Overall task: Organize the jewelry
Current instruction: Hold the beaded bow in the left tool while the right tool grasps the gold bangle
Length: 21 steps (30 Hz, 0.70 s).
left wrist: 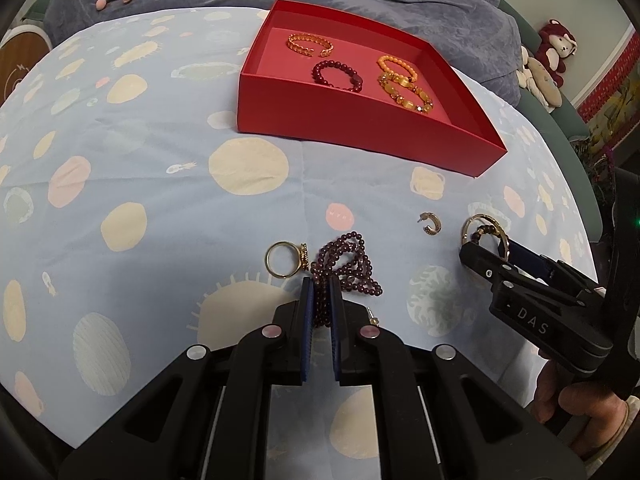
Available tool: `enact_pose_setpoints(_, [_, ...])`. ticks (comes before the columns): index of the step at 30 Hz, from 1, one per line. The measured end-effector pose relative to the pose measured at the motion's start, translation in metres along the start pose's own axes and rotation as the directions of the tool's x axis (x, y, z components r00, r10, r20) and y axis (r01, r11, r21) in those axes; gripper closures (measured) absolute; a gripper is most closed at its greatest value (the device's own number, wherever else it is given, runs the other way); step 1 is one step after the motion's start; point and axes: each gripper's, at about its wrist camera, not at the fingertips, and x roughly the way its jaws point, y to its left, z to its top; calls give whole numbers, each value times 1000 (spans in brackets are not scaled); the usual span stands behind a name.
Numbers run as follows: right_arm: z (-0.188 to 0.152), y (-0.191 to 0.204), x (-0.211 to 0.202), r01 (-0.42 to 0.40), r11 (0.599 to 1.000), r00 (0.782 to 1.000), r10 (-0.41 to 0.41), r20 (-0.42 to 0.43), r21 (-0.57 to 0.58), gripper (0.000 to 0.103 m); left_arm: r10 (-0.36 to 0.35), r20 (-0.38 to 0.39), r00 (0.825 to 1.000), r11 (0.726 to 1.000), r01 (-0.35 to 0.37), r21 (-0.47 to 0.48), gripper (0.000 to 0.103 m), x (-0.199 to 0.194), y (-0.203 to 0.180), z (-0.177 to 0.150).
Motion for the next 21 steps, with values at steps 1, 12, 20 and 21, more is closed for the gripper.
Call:
enact_pose_setpoints(1, [0, -1, -2, -6, 1000, 1000, 6, 3, 7, 47, -2, -1, 1000, 1000, 2, -2, 95, 0, 0, 1])
enact_pose_setpoints(12, [1, -11, -40, -60, 997, 997, 56, 60, 57, 47, -52, 27, 998, 999, 51, 8, 100, -21, -11, 7])
enact_pose_setpoints(20, [-6, -16, -56, -68, 996, 995, 64, 74, 63, 47, -68, 47, 997, 998, 67, 23, 102, -36, -20, 13])
enact_pose_setpoints(21, [-8, -17, -57, -69, 996, 995, 64, 73, 64, 47, -60, 43, 997, 998, 59, 27, 102, -35, -21, 12])
